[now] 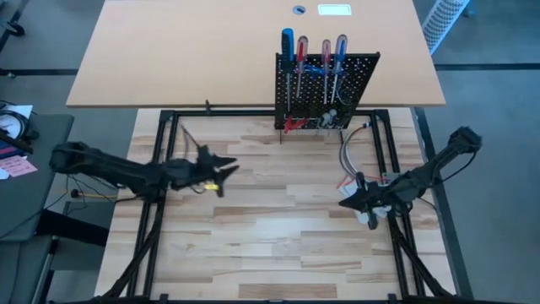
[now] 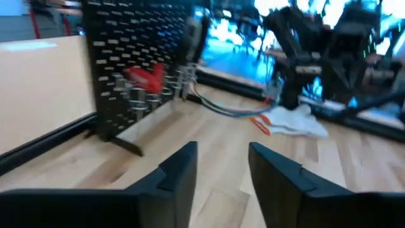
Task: Hang tools onto peg board
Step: Return to Home Position
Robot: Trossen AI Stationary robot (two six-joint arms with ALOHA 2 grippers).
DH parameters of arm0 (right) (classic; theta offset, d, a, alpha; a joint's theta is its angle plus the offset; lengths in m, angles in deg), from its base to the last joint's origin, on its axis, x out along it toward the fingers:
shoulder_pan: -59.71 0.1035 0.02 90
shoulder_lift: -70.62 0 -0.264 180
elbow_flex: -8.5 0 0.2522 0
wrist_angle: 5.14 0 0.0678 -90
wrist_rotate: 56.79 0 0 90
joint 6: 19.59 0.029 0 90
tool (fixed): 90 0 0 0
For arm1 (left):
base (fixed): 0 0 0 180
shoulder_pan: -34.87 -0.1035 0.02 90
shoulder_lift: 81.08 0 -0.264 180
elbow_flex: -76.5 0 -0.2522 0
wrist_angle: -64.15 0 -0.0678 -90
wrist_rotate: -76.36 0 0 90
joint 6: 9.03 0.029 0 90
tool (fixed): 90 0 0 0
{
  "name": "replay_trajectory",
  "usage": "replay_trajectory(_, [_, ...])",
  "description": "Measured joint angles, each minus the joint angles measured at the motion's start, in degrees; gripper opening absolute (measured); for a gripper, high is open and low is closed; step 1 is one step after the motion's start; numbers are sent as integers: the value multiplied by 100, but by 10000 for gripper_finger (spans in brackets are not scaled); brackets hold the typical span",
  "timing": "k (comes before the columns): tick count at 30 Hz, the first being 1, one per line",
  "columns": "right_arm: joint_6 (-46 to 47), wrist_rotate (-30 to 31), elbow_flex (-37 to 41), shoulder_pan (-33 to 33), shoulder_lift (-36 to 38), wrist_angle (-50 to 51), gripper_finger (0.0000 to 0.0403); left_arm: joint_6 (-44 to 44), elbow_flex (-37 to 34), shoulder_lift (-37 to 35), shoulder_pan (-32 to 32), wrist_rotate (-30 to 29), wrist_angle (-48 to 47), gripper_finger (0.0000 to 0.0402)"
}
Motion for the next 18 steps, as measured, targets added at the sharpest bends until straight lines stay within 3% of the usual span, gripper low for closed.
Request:
replay_trajectory(6, [-389, -279, 289, 3, 915, -32, 8, -225, -789, -1934, -141, 129, -524, 71])
replay_trajectory(11, [-405, -326, 372, 3, 1652, 224, 4, -274, -960, -3511, -141, 139, -1734, 9])
replay_trajectory(18, [-929, -670, 374, 3, 2215, 248, 3, -465, -960, -5385, -141, 113, -3354, 3])
